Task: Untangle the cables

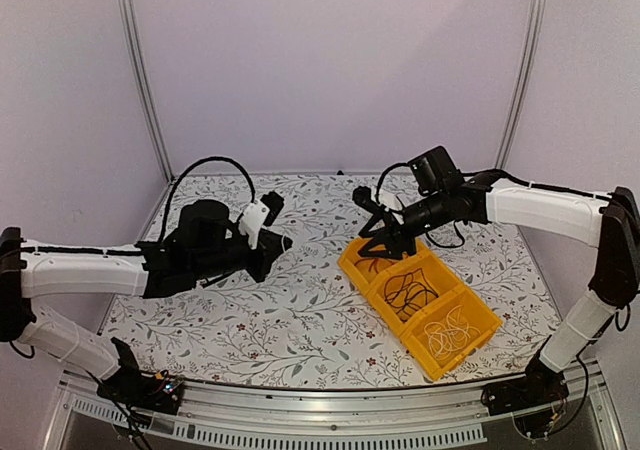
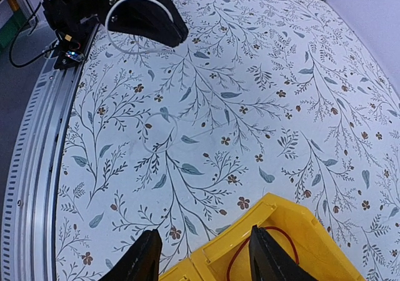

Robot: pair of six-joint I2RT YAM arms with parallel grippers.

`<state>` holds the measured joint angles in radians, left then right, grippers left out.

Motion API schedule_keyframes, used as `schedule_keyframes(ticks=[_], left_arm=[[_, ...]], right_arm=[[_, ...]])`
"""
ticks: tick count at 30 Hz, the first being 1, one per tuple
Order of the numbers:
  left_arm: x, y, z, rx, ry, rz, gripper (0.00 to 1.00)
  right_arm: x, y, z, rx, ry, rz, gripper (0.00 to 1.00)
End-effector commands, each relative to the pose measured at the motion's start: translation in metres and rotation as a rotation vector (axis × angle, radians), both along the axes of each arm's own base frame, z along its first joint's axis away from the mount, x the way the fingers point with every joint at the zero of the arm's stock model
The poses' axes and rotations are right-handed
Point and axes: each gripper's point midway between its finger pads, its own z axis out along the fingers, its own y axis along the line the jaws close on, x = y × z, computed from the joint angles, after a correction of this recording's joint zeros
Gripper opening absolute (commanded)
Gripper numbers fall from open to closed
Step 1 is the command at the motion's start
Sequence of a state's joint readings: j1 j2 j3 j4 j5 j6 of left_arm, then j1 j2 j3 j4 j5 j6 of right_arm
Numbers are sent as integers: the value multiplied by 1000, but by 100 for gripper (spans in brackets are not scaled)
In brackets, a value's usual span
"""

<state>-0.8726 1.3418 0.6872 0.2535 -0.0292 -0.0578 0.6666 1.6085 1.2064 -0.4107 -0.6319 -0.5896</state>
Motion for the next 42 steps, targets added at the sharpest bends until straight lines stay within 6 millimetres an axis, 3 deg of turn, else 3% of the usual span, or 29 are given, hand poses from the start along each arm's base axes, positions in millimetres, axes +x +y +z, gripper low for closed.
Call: schedule_keyframes(ticks=[1,4,8,13,16,21,27,35,37,39,42], left_arm=[[-10,20,27,-12,-17,44,0],[-15,28,63,-75,-62,55,0],[-16,35,94,-114,-99,75,0],[-17,33,111,-130,-105,65,0],[-18,30,114,-136,-102,55,0],[-19,27,123,-156,-105,41,0],[-24,25,138,-204,-116,26,0],[-27,21,143,-224,-117,11,0],[-28,20,144,-225,-118,10,0],[-29,20,147,-230,-123,9,0],[-31,23,162,-248,-143,19,0]], right_arm=[[12,19,19,55,37,-16,52],[23,34,34,70,3,-59,52],[21,58,58,132,-10,-47,56],[11,87,92,227,74,15,59],[12,106,91,241,150,27,59],[14,129,67,237,288,39,61],[-1,144,40,218,400,88,61],[-16,162,29,238,557,177,41],[-17,166,27,238,601,184,31],[-16,168,17,225,623,175,22],[-16,167,-3,199,657,158,19]])
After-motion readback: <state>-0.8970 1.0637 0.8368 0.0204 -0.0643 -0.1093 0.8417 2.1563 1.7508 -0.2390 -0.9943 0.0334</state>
